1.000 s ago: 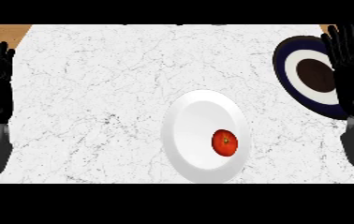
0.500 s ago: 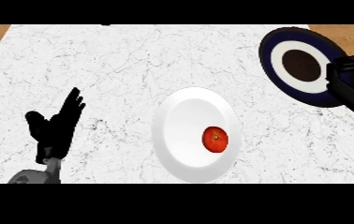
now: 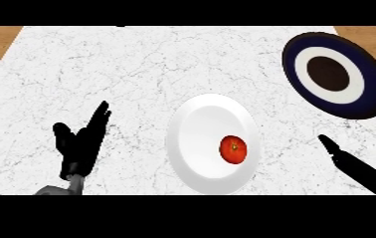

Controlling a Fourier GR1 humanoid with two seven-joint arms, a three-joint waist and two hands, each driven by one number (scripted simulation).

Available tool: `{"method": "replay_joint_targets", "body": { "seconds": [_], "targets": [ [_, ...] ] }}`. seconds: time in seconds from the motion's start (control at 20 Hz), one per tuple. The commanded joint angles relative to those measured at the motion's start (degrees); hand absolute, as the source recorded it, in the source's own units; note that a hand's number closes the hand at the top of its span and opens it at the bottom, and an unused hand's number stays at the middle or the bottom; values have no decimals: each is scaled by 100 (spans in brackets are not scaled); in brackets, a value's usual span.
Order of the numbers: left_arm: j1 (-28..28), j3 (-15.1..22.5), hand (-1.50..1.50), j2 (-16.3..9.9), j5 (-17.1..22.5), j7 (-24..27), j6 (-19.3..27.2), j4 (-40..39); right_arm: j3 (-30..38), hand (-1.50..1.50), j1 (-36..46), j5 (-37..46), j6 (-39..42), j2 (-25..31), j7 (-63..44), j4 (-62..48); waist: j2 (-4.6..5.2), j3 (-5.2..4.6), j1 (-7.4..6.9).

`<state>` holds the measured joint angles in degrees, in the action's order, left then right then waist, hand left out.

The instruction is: Pick the tomato from the plate and place it in the plate

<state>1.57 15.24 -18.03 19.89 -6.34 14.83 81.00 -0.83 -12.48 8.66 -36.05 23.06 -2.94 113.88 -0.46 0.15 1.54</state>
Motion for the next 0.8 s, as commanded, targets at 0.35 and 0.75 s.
{"method": "replay_joint_targets", "body": {
  "seconds": [0.35, 0.75],
  "targets": [
    [-324, 174, 0, 70, -96, 31, -197, -38, -823, -150, -825, 1218, 1741, 1540, -2695, 1314, 52, -44, -184],
    [-174, 163, 0, 122, -113, -342, -218, 180, -2305, -150, 581, 2603, 2608, 960, -5324, 1510, 54, -28, -269]
  ]
}}
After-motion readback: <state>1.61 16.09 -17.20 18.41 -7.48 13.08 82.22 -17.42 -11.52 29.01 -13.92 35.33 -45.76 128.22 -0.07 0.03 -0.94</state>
